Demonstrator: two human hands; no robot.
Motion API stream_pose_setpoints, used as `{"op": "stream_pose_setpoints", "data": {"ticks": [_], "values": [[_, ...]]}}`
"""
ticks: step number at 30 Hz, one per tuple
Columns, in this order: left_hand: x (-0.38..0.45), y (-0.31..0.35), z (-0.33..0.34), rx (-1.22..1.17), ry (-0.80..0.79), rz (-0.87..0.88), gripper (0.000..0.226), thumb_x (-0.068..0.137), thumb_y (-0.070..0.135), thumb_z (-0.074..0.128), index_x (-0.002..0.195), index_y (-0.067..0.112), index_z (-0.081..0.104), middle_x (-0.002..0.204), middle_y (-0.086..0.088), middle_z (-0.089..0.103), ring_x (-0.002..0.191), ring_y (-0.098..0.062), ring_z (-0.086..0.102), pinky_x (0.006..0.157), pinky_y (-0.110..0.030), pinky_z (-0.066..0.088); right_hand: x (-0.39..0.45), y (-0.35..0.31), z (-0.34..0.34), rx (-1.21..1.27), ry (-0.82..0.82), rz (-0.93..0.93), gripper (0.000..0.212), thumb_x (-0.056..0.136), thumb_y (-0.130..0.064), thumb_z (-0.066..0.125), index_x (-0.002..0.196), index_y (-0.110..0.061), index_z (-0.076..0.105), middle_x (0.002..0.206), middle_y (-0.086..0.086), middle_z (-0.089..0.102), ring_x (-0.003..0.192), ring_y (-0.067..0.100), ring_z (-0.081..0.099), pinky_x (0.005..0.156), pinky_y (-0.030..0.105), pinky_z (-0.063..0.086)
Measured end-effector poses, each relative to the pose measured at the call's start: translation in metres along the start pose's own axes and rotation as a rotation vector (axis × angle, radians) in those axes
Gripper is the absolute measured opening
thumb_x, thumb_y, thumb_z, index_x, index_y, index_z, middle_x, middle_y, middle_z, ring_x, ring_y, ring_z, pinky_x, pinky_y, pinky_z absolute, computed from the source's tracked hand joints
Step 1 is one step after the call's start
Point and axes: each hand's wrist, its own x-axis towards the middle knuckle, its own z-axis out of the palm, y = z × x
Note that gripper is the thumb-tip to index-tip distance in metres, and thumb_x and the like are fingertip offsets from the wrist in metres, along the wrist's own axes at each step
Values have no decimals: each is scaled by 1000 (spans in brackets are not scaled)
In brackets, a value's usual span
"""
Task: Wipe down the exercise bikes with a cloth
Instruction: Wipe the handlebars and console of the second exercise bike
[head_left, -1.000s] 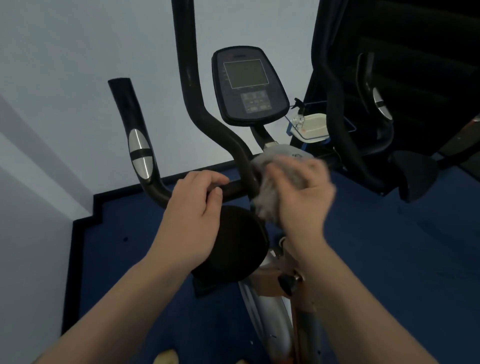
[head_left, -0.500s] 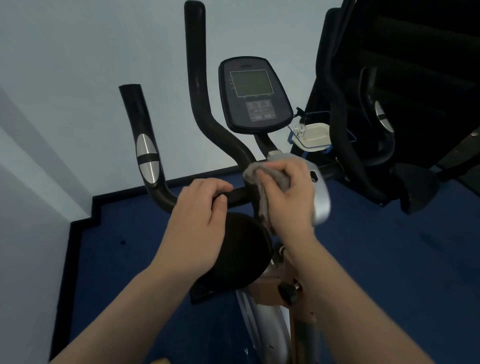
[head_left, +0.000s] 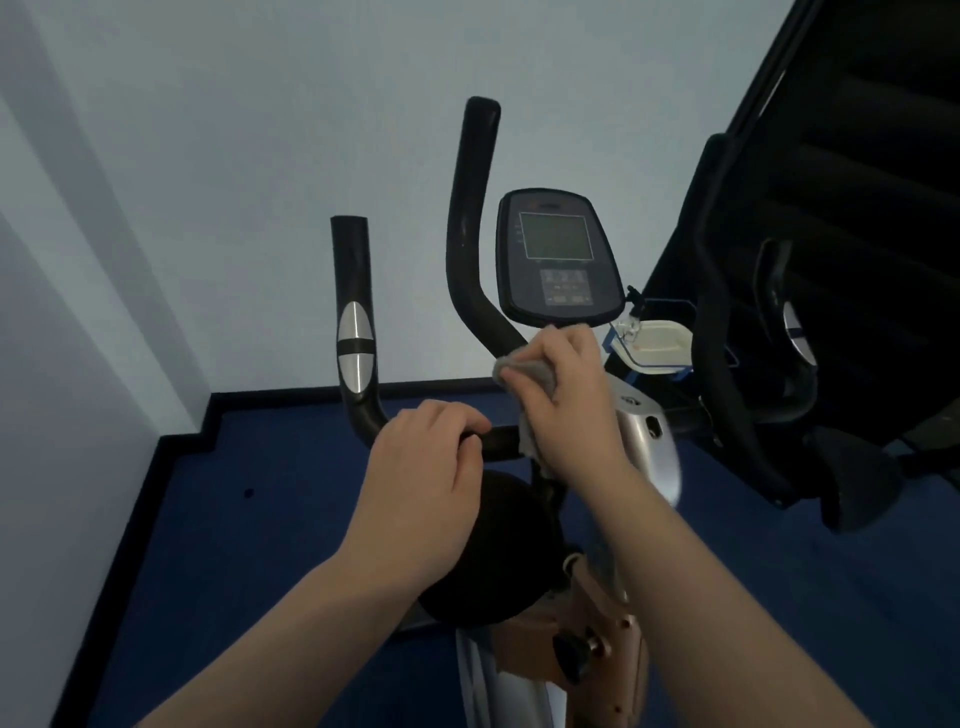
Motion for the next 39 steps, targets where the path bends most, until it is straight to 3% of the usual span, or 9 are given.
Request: {"op": "stream_pose_setpoints", "data": {"ticks": [8,14,16,21,26,32,35,37,39], "values": [[1,1,-13,-291,105,11,21,91,16,54,103,31,63,100,23,59,103,0,54,90,-28,46,-36,14,-6,-53,72,-1,11,82,-11,69,82,-17,60,96,-12,46,90,-3,50,77,4,39],[64,-18,-57,-272,327,109,24,88,10,51,105,22,63,91,27,52,90,5,52,83,-27,43,22,-3,7,-186,-25,-135,11,85,-12,68,80,-12,59,92,-5,45,84,5,52,73,18,47],[89,-25,-71,-228,361,136,27,86,11,48,108,18,63,99,19,57,95,-1,52,90,-34,44,29,-2,8,-211,-36,-176,13,85,-14,67,79,-14,56,91,-7,44,83,6,52,72,19,46],[141,-41,-84,-99,294,121,31,92,10,51,121,15,61,131,-1,58,124,-17,49,110,-39,34,66,-18,27,-279,-80,-233,16,88,-18,64,81,-19,50,93,-6,43,82,8,51,68,21,48],[155,-53,-79,-174,163,88,37,99,24,43,133,17,55,135,2,57,123,-6,47,105,-24,34,99,-28,45,-132,-72,-164,16,86,-18,66,78,-17,52,91,-5,44,79,3,52,68,10,44],[151,-62,-81,-234,178,64,36,99,32,40,129,24,57,124,8,63,114,-3,52,95,-21,37,124,-30,53,72,70,-7,19,83,-23,70,75,-25,53,78,0,52,58,-5,57,50,9,39],[152,-61,-85,-201,162,75,38,98,35,38,130,23,56,117,8,64,109,-6,54,91,-21,38,133,-38,56,45,204,-16,20,81,-17,72,76,-23,53,80,-13,54,69,-11,54,59,3,39],[153,-61,-88,-181,146,77,37,98,36,36,126,23,57,110,8,65,102,-7,56,85,-21,38,135,-46,51,141,390,27,15,84,-14,68,80,-15,53,69,-13,60,57,-13,53,51,2,39],[154,-61,-90,-193,124,75,37,98,38,34,122,23,58,105,8,65,97,-7,57,81,-21,38,142,-52,35,202,647,50,13,86,-19,65,83,-19,52,77,-12,58,64,-12,55,62,11,46]]}}
